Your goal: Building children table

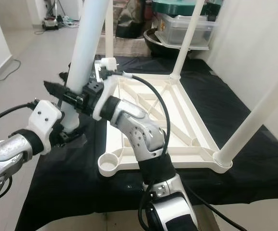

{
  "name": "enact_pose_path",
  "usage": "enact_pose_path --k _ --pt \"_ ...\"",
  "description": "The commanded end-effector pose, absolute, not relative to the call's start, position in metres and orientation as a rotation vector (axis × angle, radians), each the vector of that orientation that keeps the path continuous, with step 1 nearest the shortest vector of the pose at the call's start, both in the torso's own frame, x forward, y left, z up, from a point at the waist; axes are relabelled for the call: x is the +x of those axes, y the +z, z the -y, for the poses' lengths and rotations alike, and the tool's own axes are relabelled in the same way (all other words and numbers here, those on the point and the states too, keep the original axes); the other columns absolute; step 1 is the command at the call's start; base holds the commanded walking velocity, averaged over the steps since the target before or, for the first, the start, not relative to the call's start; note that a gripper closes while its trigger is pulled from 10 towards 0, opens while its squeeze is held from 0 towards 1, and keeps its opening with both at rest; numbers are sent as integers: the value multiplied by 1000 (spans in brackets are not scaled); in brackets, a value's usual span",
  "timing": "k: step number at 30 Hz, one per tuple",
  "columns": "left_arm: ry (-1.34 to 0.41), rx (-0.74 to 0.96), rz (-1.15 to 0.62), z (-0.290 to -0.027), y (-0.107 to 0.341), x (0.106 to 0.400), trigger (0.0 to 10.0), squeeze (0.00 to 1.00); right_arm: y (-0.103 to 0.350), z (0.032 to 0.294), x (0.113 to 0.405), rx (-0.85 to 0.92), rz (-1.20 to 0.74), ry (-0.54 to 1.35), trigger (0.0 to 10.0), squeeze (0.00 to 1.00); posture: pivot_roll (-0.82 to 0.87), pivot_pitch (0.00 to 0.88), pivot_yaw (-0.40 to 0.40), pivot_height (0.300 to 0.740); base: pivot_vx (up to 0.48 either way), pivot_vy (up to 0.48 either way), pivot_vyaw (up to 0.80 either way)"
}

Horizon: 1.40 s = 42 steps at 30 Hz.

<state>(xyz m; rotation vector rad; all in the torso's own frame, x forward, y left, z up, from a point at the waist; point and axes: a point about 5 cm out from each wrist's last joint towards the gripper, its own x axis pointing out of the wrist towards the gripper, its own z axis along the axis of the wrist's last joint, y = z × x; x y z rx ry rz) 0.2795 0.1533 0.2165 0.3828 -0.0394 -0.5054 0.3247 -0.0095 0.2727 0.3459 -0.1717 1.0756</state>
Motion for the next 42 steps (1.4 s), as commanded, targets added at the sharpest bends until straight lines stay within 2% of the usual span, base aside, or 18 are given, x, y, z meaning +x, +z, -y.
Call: enact_pose_path --k 1,2,3,4,9,11,18,23,24,26,27,32,42 --pt "-499 409 41 -150 217 281 10000 0 273 14 332 382 151 998 10000 0 108 0 -91 740 0 0 0" --pt "-451 437 49 -146 216 287 10000 0 268 14 338 532 90 891 10000 0 111 0 -96 740 0 0 0" --pt "-451 437 49 -146 216 287 10000 0 268 14 338 532 90 891 10000 0 111 0 -96 740 0 0 0" --pt "-448 445 56 -135 214 290 10000 0 264 8 336 607 53 870 10000 0 112 0 -95 740 0 0 0" --pt "-454 451 59 -122 211 294 10000 0 260 -1 330 631 34 871 10000 0 112 0 -95 740 0 0 0" --pt "-472 508 67 -106 208 298 10000 0 257 -8 326 682 -5 864 10000 0 109 0 -97 740 0 0 0" --pt "-516 597 99 -78 204 302 10000 0 252 -16 321 767 -79 848 10000 0 106 0 -97 740 0 0 0" --pt "-499 653 95 -78 199 306 10000 0 248 -17 321 798 -128 800 10000 0 100 0 -93 740 0 0 0" --pt "-497 658 92 -78 198 306 10000 0 247 -15 323 820 -128 770 3098 0 99 0 -92 740 0 0 0" --pt "-497 658 92 -78 198 306 10000 0 247 -15 323 820 -128 770 3098 0 99 0 -92 740 0 0 0" --pt "-494 664 90 -78 196 306 10000 0 246 -12 325 834 -133 744 0 0 98 0 -91 740 0 0 0" --pt "-493 674 74 -78 188 303 10000 0 249 -4 330 866 -118 687 0 0 98 0 -92 740 0 0 0" --pt "-456 702 69 -86 184 303 10000 0 251 -3 328 874 -117 687 0 0 100 0 -94 740 0 0 0"
